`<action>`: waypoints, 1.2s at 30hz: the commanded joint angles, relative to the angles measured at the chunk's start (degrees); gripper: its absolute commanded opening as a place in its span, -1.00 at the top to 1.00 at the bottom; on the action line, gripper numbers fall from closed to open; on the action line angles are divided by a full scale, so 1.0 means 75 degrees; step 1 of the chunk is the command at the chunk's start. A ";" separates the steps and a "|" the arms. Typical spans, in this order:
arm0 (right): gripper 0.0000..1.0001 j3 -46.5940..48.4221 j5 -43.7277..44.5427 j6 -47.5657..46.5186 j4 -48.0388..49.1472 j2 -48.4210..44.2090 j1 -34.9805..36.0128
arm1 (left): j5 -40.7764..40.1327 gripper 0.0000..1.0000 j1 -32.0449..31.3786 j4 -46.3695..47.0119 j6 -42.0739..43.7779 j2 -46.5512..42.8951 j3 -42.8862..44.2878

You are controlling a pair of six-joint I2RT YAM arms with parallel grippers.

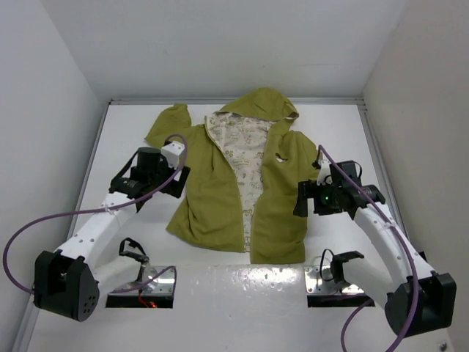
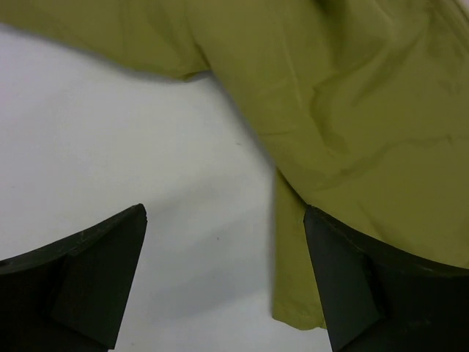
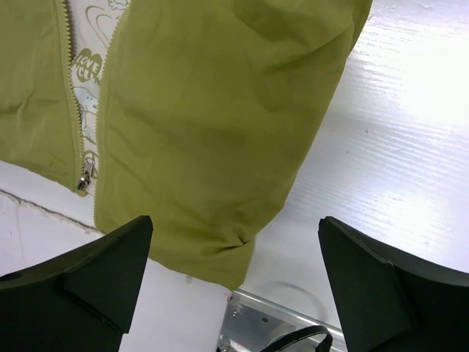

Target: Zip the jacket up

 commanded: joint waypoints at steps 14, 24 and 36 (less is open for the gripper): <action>-0.74 0.0350 0.1575 0.0439 0.1034 0.2696 0.0943 | 0.0499 -0.98 -0.1147 -0.0404 -0.0040 0.0310 0.0556; 0.47 0.1768 0.1437 0.1107 0.1667 0.5086 0.0873 | 0.0722 -0.74 -0.2062 -0.0241 -0.0463 0.0956 0.0556; 0.41 0.3737 0.0394 0.0651 0.1903 0.5746 -0.0228 | 0.2655 -0.55 -0.2600 0.0978 -0.2208 0.1939 0.0474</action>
